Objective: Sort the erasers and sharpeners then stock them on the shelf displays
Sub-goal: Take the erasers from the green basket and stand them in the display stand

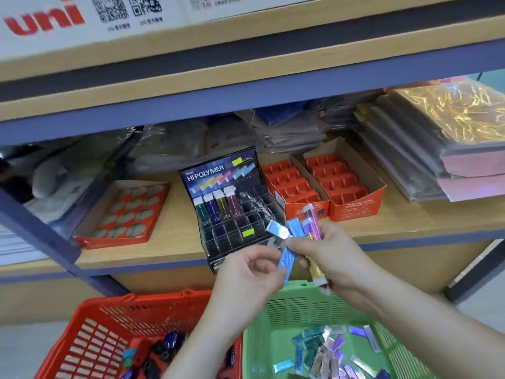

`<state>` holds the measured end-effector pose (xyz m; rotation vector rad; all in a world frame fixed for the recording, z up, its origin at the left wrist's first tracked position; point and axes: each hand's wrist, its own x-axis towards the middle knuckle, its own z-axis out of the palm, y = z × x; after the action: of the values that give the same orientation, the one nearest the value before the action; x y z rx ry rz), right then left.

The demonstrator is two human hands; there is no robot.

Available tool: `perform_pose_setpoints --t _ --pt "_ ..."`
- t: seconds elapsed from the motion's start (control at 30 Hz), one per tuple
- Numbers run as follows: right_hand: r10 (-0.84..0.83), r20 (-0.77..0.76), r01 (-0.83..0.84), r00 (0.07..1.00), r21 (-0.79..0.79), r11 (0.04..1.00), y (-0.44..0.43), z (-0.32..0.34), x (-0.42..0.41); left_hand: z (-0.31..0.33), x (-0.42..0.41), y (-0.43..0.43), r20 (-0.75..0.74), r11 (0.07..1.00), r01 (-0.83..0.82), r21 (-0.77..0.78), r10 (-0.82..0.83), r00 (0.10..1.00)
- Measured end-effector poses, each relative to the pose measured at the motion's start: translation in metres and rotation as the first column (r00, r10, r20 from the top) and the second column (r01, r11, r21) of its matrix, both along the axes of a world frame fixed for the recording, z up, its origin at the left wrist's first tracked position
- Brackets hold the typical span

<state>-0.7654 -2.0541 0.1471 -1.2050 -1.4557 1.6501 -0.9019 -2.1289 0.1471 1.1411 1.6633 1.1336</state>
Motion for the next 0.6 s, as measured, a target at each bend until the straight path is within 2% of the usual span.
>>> perform_pose_setpoints --t 0.13,0.3,0.37,0.43,0.5,0.6 --pt "0.073 -0.086 -0.078 0.994 -0.057 0.995 0.002 0.004 -0.014 0.005 -0.005 0.002 -0.088 0.999 -0.004 0.046 0.008 0.996" --pt "0.052 -0.036 -0.051 0.998 0.047 0.998 0.018 0.01 -0.024 0.021 -0.041 0.011 -0.169 0.994 -0.04 0.105 0.058 0.984" --pt "0.051 0.074 -0.068 0.996 0.239 0.969 0.027 0.006 -0.025 0.03 -0.059 0.022 -0.156 0.991 -0.024 0.135 0.045 0.987" --pt "0.041 0.258 -0.156 0.965 0.445 0.882 0.033 0.001 -0.024 0.037 -0.078 0.04 -0.157 0.989 -0.016 0.148 0.04 0.987" --pt "0.027 0.39 -0.251 0.92 0.537 0.805 0.039 -0.006 -0.023 0.041 -0.093 0.062 -0.227 0.979 -0.051 0.195 0.096 0.969" --pt "0.056 0.518 -0.391 0.854 0.567 0.725 0.044 -0.013 -0.025 0.046 -0.103 0.095 -0.279 0.962 -0.118 0.247 0.187 0.942"
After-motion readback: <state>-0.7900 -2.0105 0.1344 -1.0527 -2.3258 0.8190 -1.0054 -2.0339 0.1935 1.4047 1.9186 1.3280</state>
